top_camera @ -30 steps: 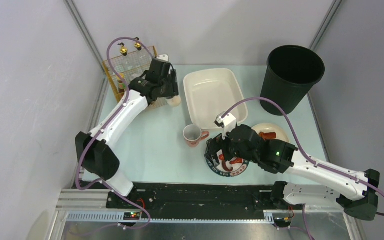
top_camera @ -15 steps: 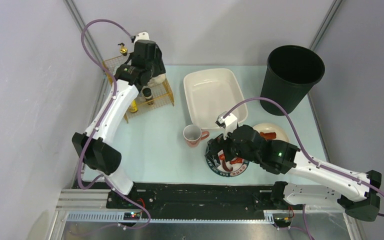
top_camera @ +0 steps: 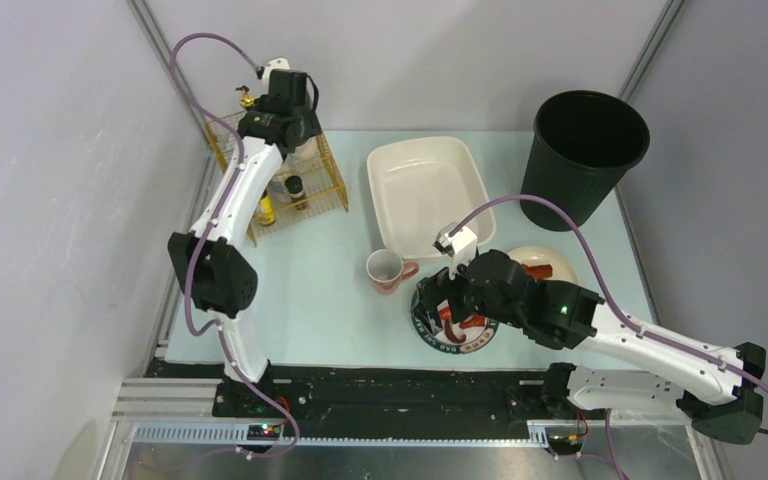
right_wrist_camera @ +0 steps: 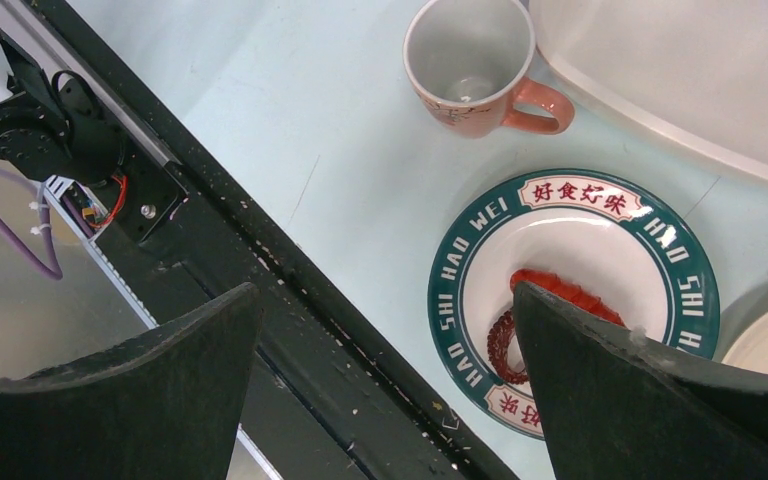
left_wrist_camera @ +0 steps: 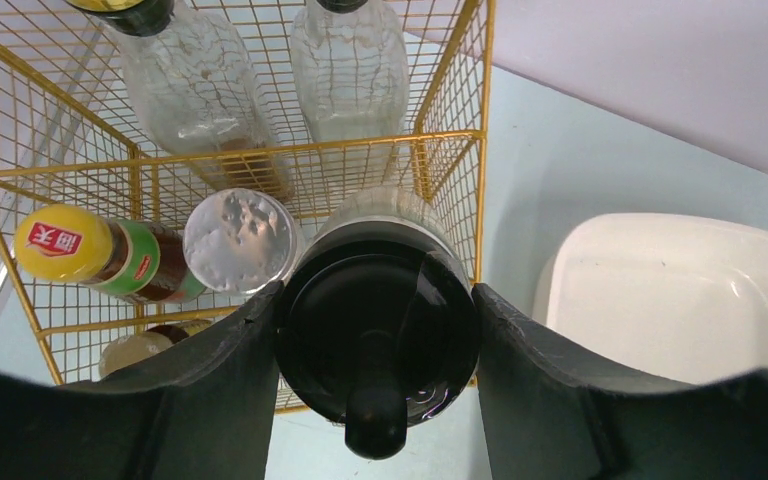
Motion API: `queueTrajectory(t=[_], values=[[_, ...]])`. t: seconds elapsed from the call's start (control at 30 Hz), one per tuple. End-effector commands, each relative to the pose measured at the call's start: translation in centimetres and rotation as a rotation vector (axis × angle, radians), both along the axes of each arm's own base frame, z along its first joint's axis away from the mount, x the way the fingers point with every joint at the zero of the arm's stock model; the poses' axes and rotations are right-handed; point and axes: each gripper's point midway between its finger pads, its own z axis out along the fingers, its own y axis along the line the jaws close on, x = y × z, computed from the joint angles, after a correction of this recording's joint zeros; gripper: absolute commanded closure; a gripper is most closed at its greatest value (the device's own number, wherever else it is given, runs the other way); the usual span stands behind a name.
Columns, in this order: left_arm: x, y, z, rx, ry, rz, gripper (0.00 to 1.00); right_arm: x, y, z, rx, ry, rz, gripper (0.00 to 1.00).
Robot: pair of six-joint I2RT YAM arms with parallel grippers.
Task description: Clear the kitchen counter
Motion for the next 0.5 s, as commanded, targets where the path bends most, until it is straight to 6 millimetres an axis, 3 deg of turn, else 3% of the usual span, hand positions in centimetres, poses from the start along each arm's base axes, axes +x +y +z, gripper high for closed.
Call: queueTrajectory(t=[0.0,0.17,0.47], values=[[2.3,0.6,2.2,-0.045,-0.095,0.052,1.0,-0.1,0.3,1.3,0.042,-0.031,0.017,0.0],[4.3,0.2,-1.0,-0.05,-0.044,0.058,1.0,-0.1,0.5,0.9,0.032,-0.022,0.019,0.0],[5.9,0.0,-6.0,-0.051,0.031,0.094,1.0,-0.3,1.0,0.0,0.02,-0.004,0.034,0.0]])
